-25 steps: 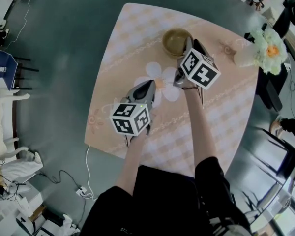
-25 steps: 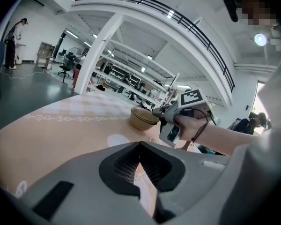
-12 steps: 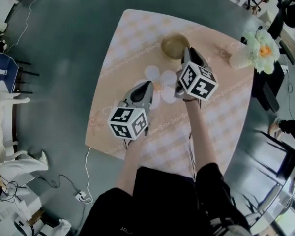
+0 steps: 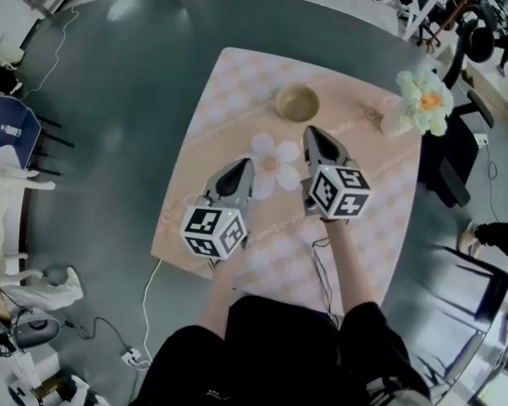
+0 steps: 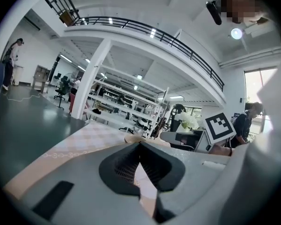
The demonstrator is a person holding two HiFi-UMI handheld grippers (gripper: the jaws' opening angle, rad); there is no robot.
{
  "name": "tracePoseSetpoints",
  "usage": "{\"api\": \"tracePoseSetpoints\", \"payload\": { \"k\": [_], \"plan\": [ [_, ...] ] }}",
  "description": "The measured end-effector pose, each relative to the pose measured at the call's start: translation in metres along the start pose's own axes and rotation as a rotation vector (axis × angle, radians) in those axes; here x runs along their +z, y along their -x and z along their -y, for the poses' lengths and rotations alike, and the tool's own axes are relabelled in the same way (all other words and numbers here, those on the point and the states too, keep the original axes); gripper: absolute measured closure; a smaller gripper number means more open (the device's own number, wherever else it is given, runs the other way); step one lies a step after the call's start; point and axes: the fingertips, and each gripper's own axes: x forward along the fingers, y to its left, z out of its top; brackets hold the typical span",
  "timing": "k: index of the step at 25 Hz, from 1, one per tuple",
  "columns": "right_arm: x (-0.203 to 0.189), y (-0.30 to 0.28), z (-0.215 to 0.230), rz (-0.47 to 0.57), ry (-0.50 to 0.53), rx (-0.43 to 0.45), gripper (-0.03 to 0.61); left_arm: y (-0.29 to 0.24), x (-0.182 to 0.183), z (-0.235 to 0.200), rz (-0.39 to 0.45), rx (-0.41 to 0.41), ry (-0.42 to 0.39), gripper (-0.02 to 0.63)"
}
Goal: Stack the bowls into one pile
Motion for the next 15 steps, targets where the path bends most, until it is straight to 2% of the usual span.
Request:
{"api": "tracePoseSetpoints", "payload": {
  "k": [6,15],
  "plan": [
    [0.007,0.046,-0.025,0.04,0.018,0.096,0.585,0.03,0.02,0.018,0.054,-0.021,-0.067,0.617],
    [0.033,0.115,-0.041,0.153,0.044,0.144,0.585,0.081,0.048,0.042,0.127,-0.011,-0.161,0.617]
  ]
}}
